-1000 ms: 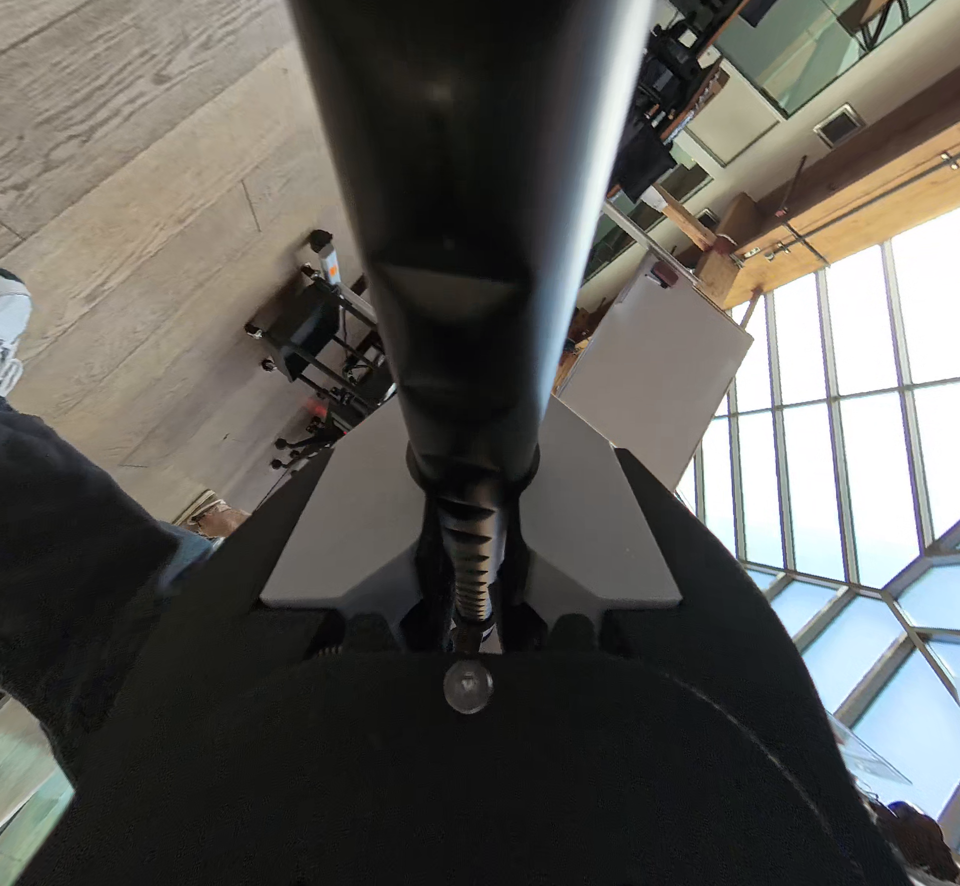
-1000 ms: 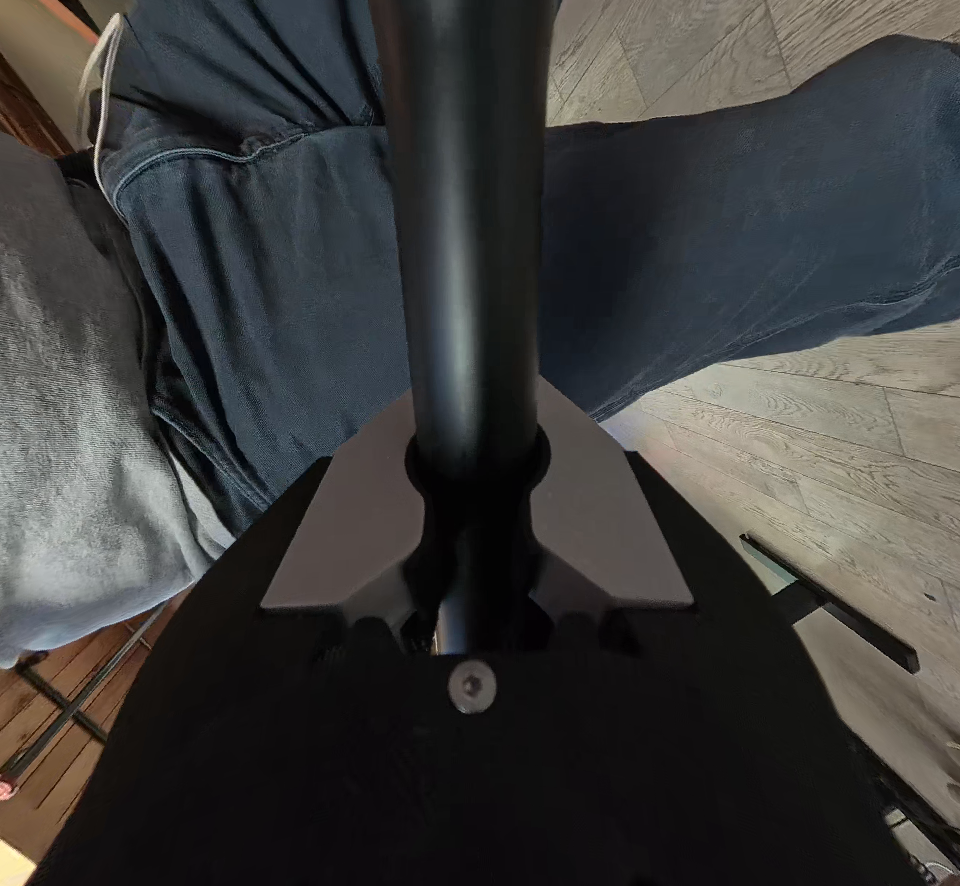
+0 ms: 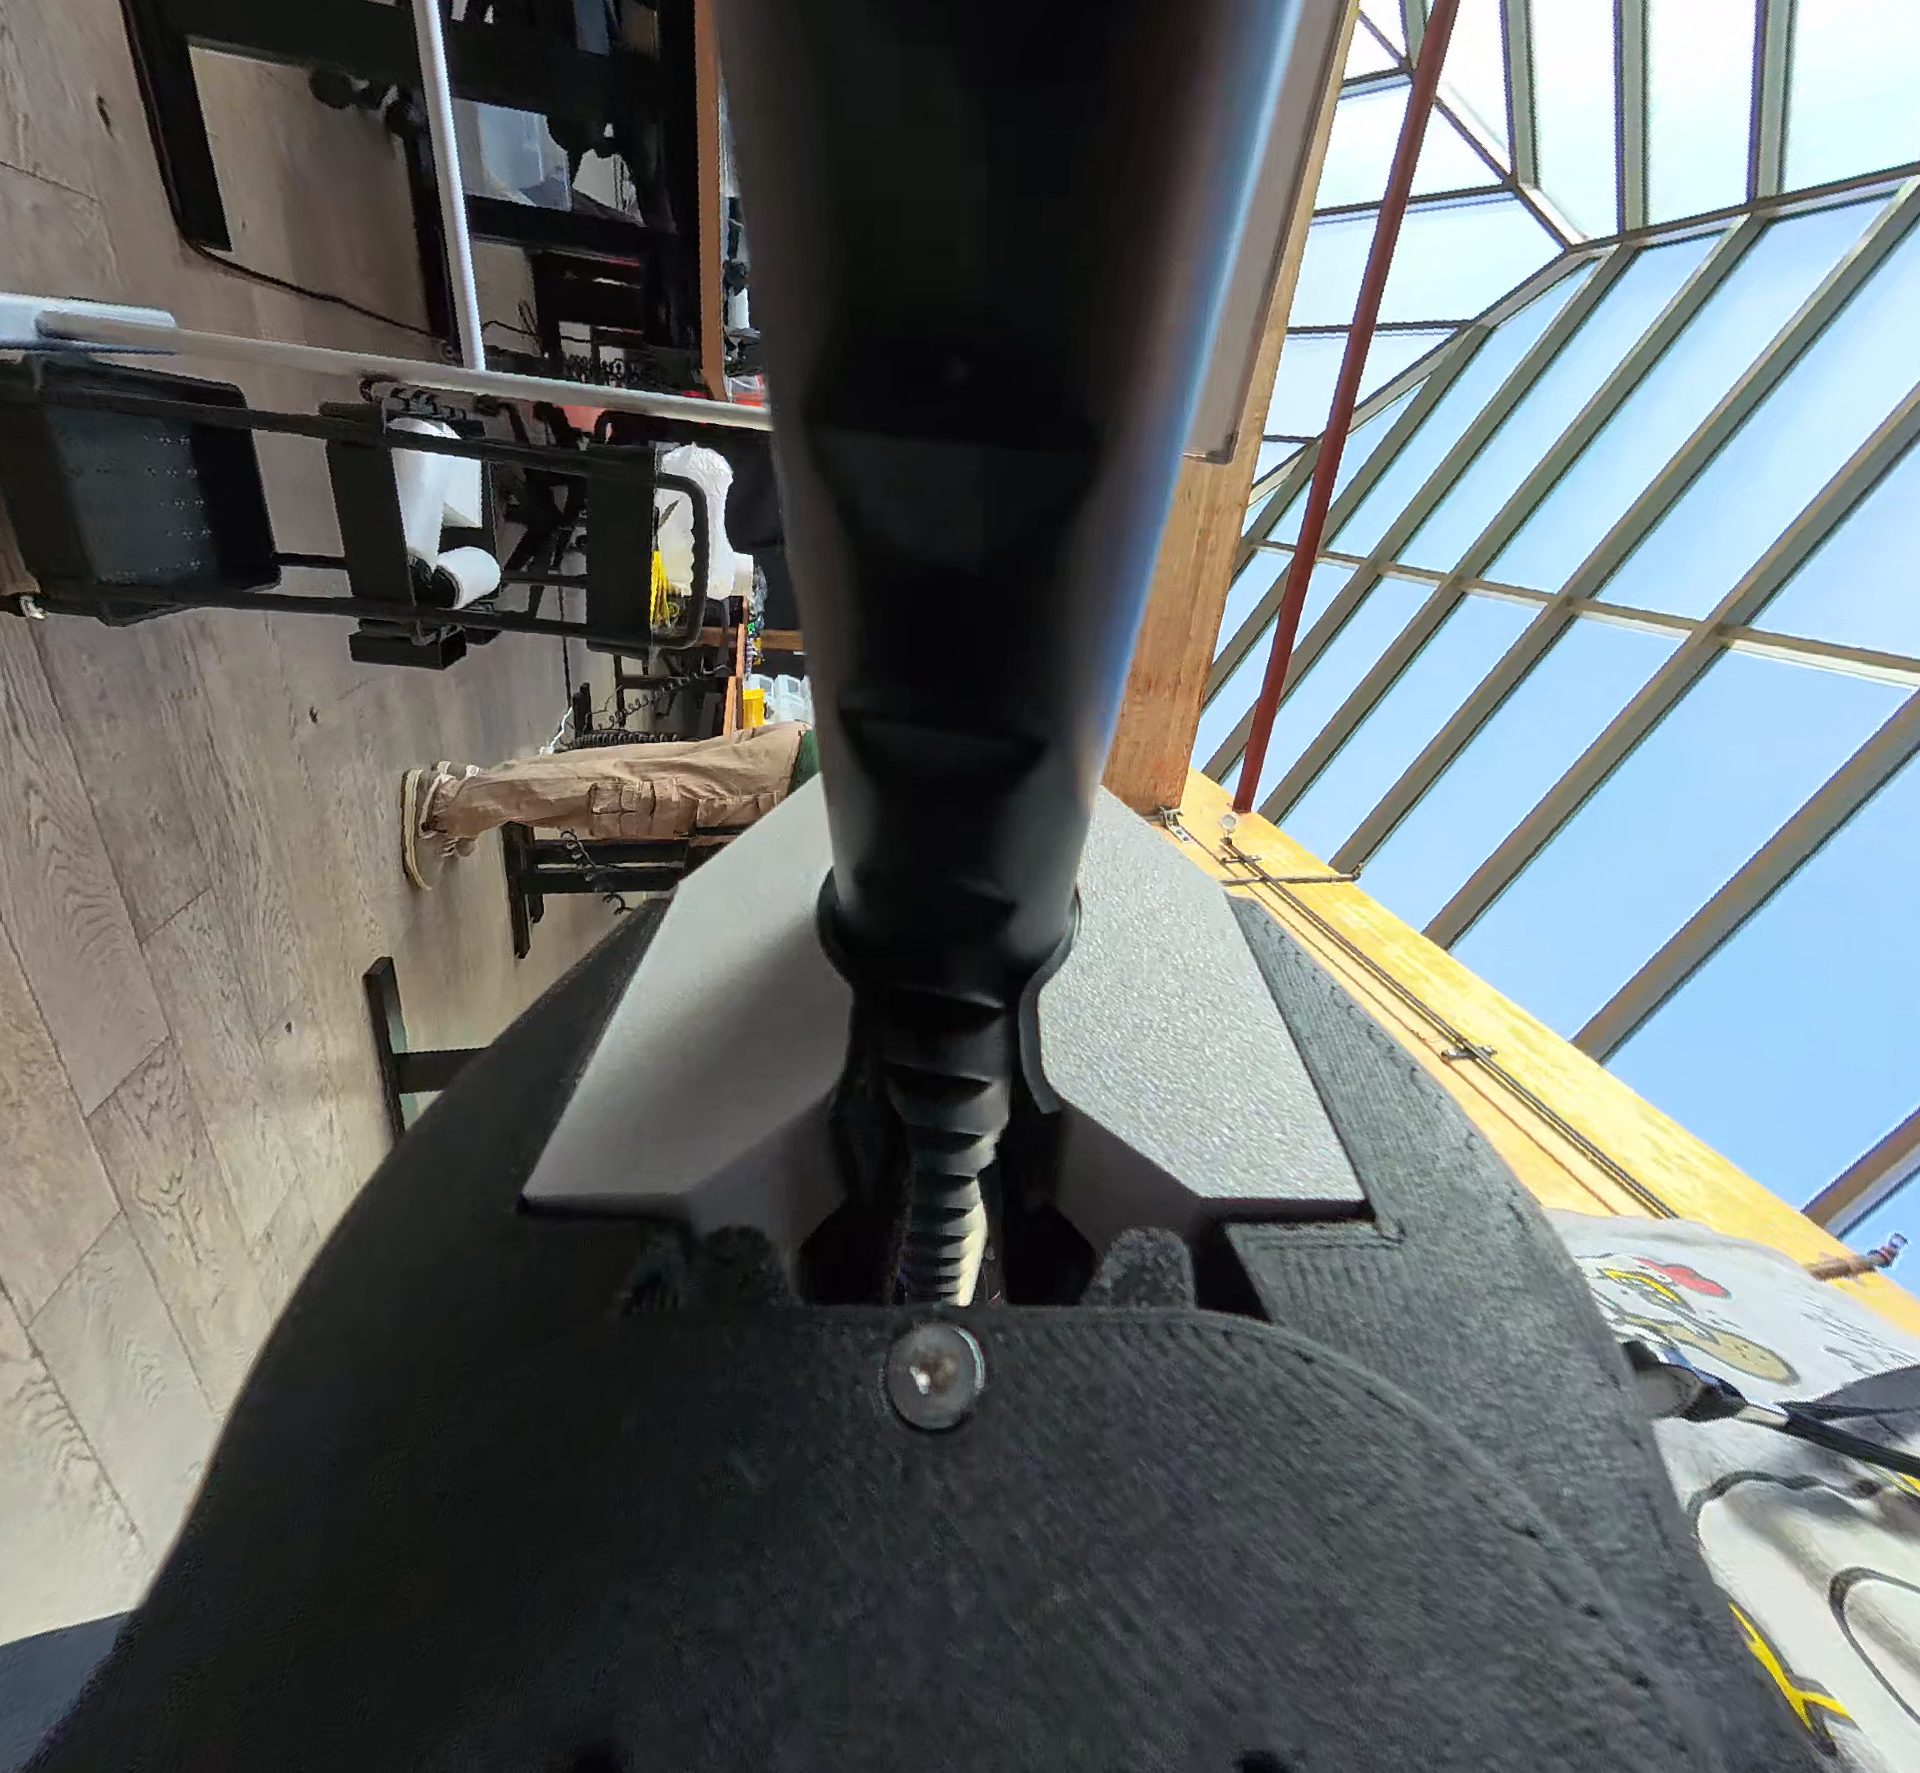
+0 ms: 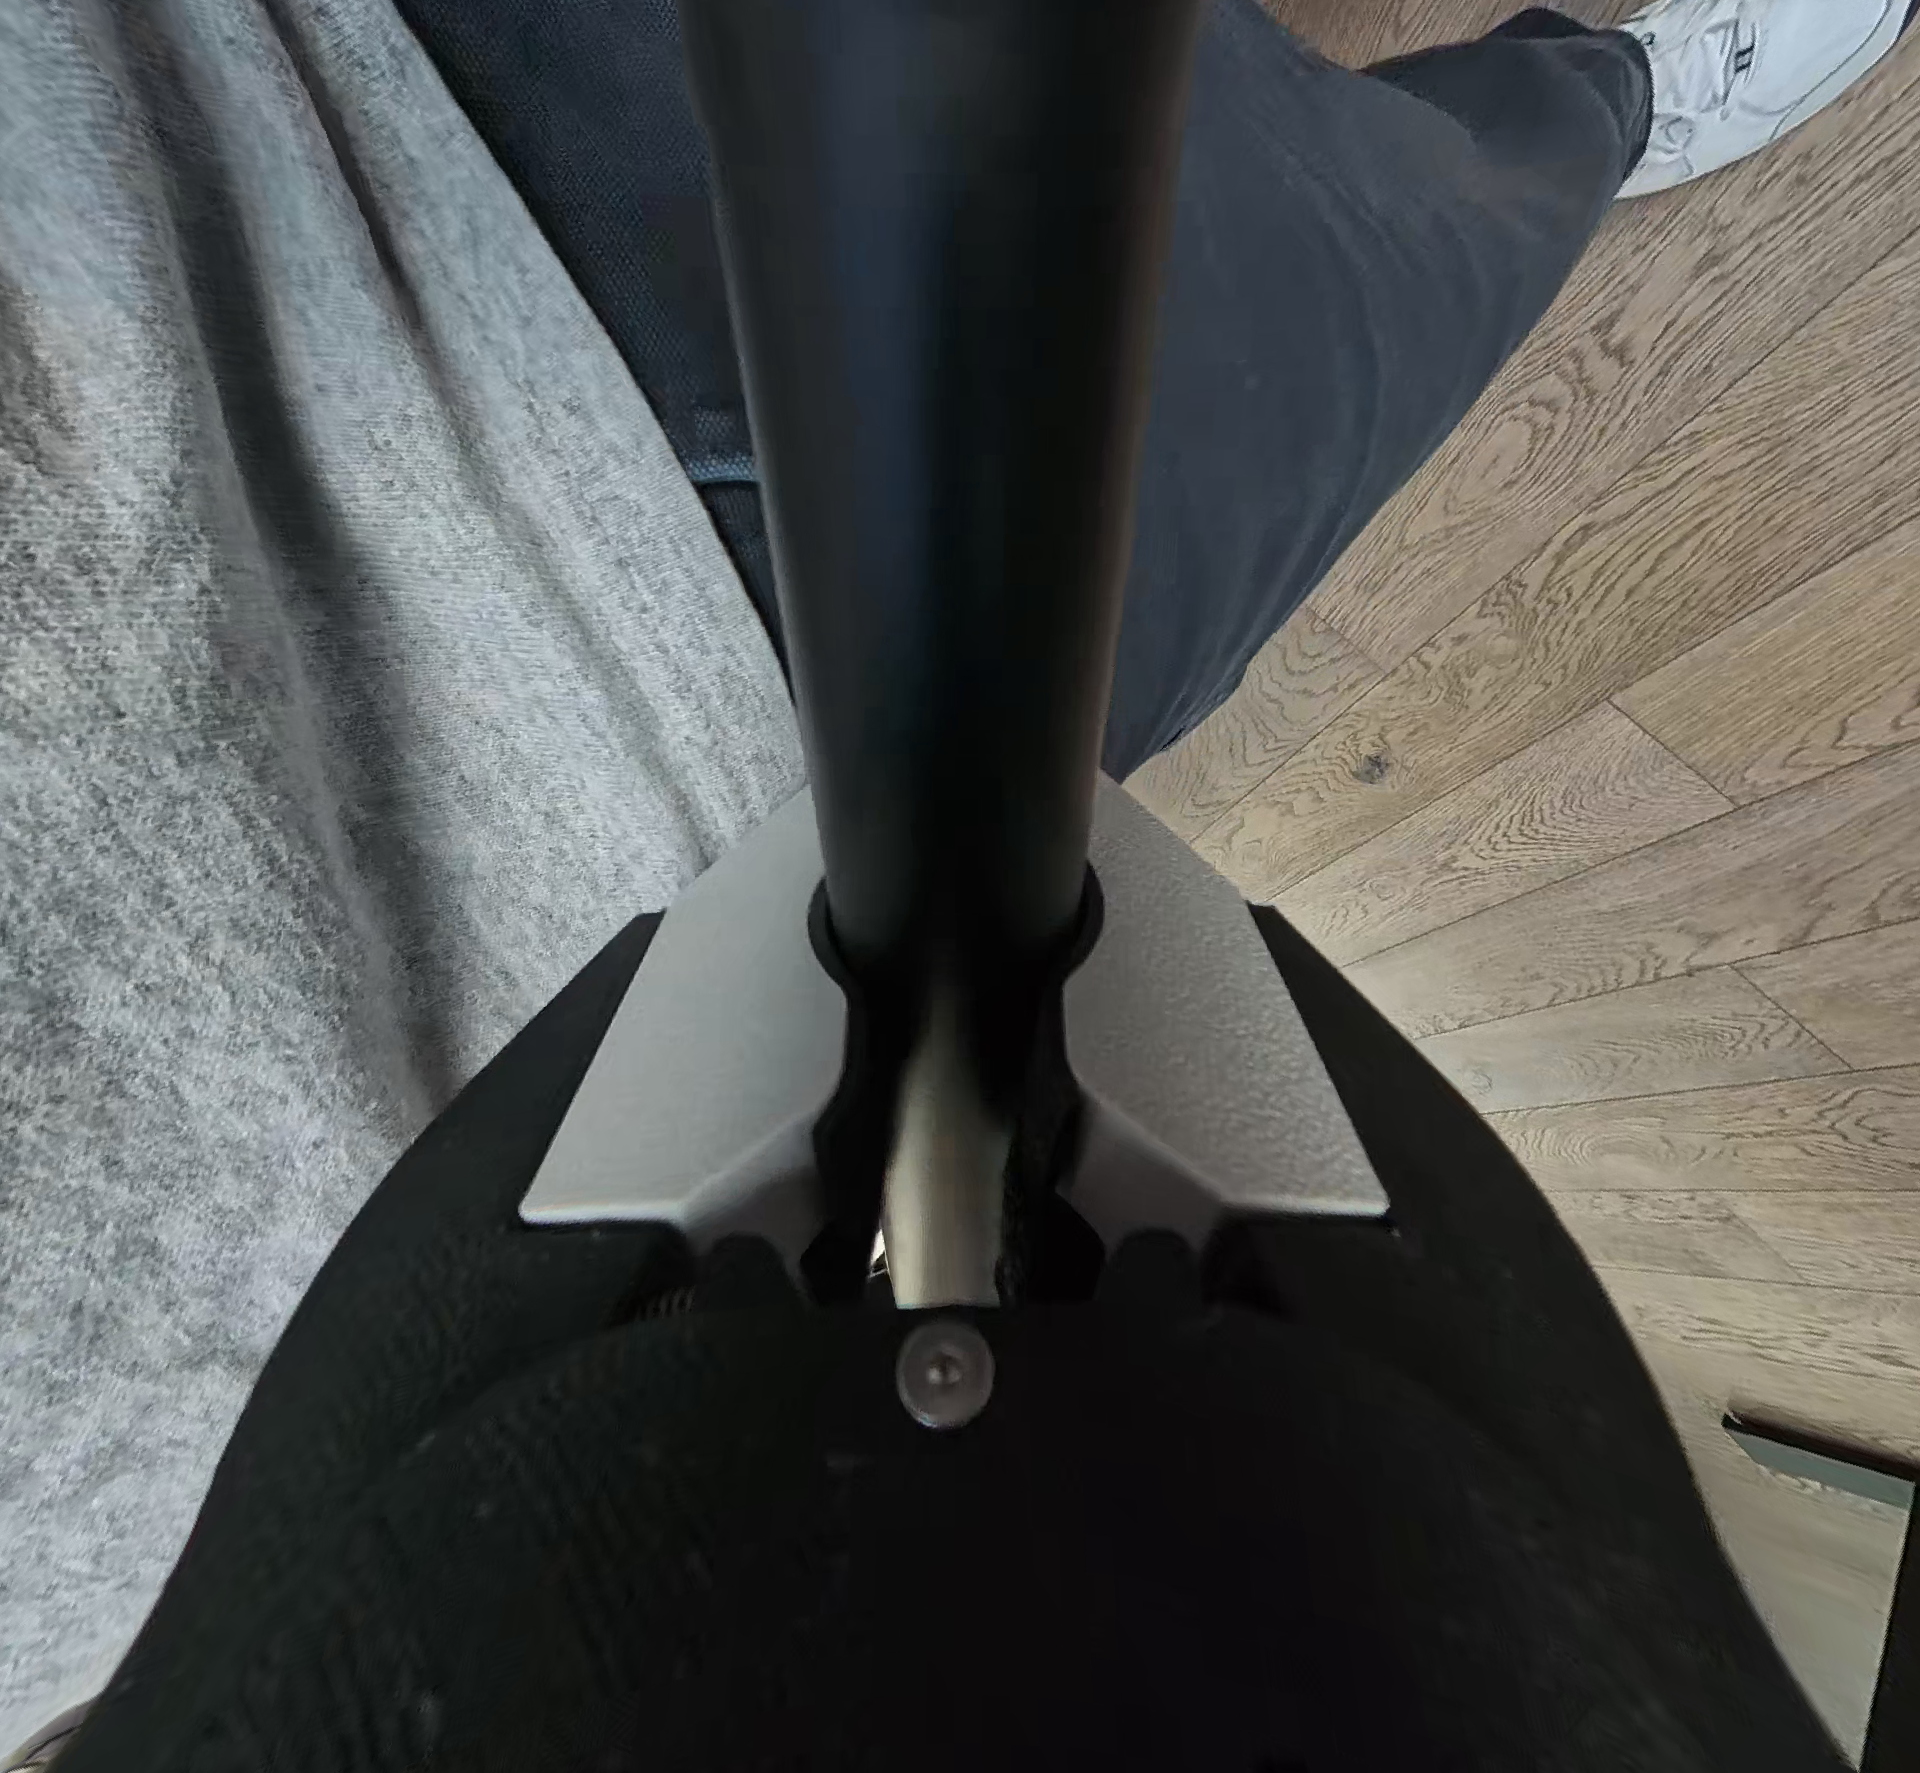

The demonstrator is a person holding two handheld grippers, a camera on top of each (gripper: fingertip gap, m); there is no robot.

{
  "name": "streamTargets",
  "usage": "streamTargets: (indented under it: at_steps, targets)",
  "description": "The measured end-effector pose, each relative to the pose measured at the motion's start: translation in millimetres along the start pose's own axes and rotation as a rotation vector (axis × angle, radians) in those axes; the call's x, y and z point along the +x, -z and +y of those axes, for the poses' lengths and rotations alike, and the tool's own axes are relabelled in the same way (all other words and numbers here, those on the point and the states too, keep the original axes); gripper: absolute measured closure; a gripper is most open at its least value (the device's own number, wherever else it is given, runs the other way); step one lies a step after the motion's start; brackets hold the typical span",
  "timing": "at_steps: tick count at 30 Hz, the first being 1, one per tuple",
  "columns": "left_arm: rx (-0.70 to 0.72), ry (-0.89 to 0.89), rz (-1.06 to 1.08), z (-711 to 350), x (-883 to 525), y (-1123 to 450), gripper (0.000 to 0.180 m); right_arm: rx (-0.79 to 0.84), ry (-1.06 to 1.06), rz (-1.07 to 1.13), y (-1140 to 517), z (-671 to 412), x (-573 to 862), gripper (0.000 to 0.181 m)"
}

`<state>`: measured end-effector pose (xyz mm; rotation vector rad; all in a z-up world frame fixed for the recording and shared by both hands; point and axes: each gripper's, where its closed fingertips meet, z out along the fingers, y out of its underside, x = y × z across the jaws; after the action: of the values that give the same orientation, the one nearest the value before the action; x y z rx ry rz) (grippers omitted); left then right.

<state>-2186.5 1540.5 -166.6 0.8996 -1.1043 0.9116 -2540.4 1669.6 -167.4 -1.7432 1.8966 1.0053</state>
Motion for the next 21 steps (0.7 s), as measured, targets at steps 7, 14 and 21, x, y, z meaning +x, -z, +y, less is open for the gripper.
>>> streamTargets:
  at_steps: [7,14,21]
  targets:
    - [-0.054,0.006,-0.014,-138.7,14.2,-28.8,0.159,0.116,-0.036,0.008,53.1,-130.2,17.6,0.155]
    - [-0.080,0.027,0.028,-290.4,53.9,-41.0,0.159,0.172,-0.057,0.027,133.1,-269.1,17.5,0.155]
    - [-0.033,0.031,0.099,-427.7,72.2,-83.7,0.161,0.149,-0.070,0.030,219.3,-375.5,53.7,0.155]
